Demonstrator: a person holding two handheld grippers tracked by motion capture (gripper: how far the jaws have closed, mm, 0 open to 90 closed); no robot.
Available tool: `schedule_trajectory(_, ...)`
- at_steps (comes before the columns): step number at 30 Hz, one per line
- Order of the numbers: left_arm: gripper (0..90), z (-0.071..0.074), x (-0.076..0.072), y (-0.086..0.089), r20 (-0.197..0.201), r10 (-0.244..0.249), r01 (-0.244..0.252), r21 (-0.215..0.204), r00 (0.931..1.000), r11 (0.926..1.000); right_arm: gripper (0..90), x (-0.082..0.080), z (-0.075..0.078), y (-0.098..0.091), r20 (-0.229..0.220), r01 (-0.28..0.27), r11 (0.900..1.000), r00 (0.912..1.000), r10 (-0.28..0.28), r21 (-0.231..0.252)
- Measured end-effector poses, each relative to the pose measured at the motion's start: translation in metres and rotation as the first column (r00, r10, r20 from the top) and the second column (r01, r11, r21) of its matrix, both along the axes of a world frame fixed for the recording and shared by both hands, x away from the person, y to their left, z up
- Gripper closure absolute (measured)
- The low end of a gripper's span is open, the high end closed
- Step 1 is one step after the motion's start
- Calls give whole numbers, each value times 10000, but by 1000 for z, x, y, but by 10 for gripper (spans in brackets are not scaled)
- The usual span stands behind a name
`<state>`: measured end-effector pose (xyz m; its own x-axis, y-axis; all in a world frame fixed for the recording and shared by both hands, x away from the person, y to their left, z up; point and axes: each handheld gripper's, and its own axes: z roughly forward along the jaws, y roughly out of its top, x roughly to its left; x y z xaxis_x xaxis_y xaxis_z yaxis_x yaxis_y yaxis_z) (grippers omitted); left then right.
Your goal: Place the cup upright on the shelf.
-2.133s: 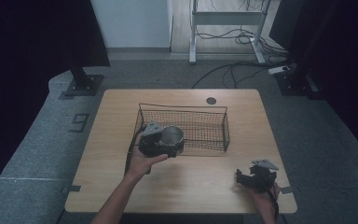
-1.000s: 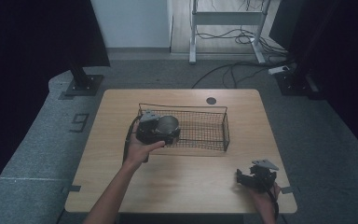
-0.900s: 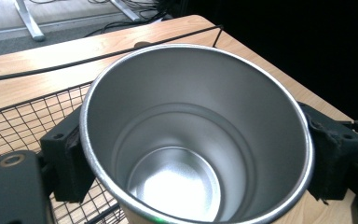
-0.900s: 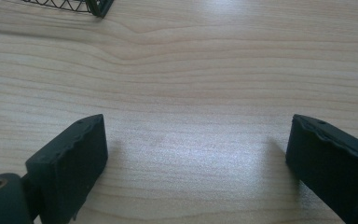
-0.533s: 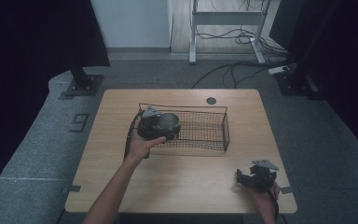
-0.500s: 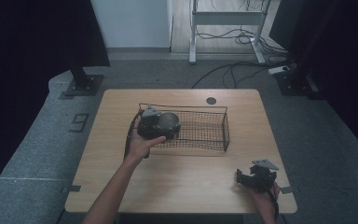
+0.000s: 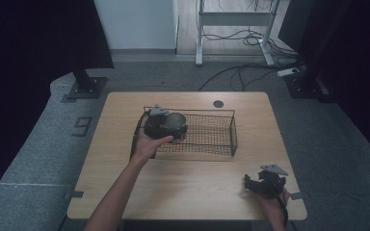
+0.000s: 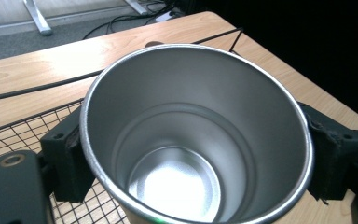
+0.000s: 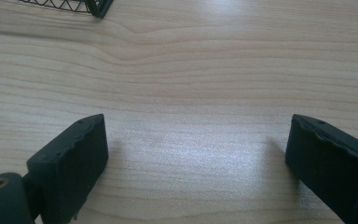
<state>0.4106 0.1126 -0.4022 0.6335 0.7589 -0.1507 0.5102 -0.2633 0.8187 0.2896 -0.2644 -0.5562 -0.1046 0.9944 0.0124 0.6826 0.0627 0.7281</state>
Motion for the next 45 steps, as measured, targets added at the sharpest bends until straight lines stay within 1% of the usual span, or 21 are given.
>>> schedule_trajectory(3,139,-1,3,-1,-37,63,-62,16,10000,10000,57,0,0,0,-5,-7,10000,10000,7,-2)
schedule_trajectory(6,140,0,6,-2,34,67,-67,19,10000,10000,57,0,0,0,-7,-6,10000,10000,6,0)
schedule_trajectory(7,139,0,7,-2,12,65,-65,-32,10000,10000,57,0,0,0,-6,-8,10000,10000,8,1)
schedule_trajectory(10,140,-1,10,-3,-32,59,-58,53,10000,10000,57,0,0,0,-6,-6,10000,10000,6,-1)
schedule_trajectory(14,140,-3,14,-5,-90,92,-91,67,9999,9999,57,0,0,0,-5,-7,10000,10000,7,-1)
schedule_trajectory(16,140,-6,17,-6,-141,116,-114,111,9998,9999,57,0,0,0,-6,-7,10000,10000,7,-3)
schedule_trajectory(19,139,-10,22,-8,-235,182,-175,289,9996,9994,58,0,0,0,-4,-7,10000,10000,7,-3)
schedule_trajectory(24,139,-17,28,-9,-398,329,-319,268,9987,9991,58,0,0,0,-4,-8,10000,10000,8,-2)
schedule_trajectory(31,139,-29,36,-12,-605,444,-419,428,9972,9982,58,0,0,0,-1,-6,10000,10000,6,3)
schedule_trajectory(37,140,-40,41,-15,-797,516,-476,511,9955,9976,58,0,0,0,-3,-6,10000,10000,6,3)
schedule_trajectory(45,140,-48,45,-19,-935,545,-488,620,9941,9969,58,0,0,0,-1,-8,10000,10000,8,1)
